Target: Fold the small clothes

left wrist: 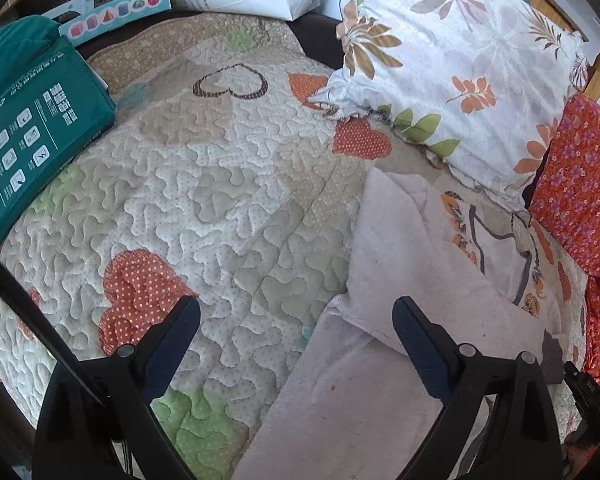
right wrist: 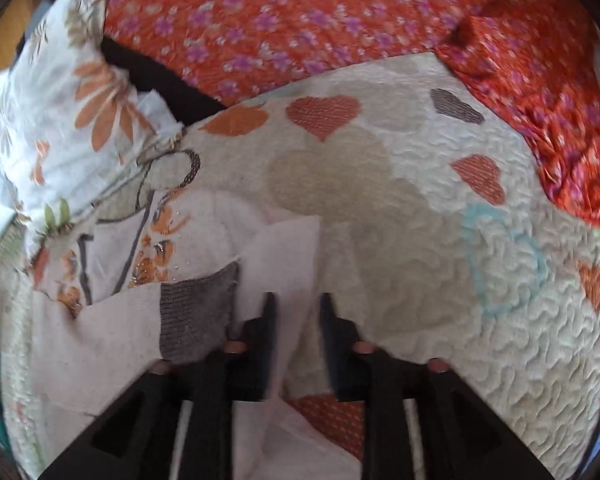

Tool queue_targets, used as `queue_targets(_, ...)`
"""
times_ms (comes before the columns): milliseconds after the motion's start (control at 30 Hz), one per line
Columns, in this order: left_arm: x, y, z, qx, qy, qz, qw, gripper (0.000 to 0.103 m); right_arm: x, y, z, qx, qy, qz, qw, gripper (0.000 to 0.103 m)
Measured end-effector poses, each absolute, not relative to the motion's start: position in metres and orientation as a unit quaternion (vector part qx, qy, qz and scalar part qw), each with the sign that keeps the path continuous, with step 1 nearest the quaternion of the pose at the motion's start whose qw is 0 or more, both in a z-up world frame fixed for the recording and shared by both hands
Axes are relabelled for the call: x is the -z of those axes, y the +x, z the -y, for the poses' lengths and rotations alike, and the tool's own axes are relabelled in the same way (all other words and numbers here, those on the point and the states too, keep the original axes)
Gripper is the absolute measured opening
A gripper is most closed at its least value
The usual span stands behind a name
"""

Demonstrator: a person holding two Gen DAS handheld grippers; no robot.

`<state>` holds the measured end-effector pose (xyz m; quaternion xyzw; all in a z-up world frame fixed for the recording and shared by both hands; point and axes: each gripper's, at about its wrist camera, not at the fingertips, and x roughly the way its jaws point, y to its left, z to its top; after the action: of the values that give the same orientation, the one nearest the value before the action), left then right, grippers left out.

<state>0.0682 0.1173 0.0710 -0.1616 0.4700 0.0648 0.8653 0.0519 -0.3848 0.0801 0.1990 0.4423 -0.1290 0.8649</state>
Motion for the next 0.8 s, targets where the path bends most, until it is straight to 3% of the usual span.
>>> queue_targets(400,-0.034,0.043,-0.115,-0.021,-0.129,-0.505,0.853,0.096,-0.056,-0.044,0.392,0.083,0.264,-0.495,0.824,0.044)
queue_targets(433,-0.026,0.037,-0.117,-0.017,-0.126,-0.512,0.85,0.095,-0.053,-0.057,0.393,0.09,0.27,-0.497,0.82,0.044)
queue_targets(533,-0.01,0.022,-0.119,-0.005,-0.118,-0.537,0.835,0.076,-0.051,-0.087,0.391,0.088,0.286,-0.487,0.82,0.044)
queue_targets(633,-0.014,-0.002,-0.115,0.023,-0.091,-0.532,0.842,0.067,-0.051,-0.112,0.383,0.081,0.291,-0.484,0.821,0.044)
queue_targets(800,-0.011,-0.057,-0.114,0.071,-0.118,-0.513,0.847,0.067,-0.043,-0.144,0.376,0.053,0.33,-0.471,0.816,0.044)
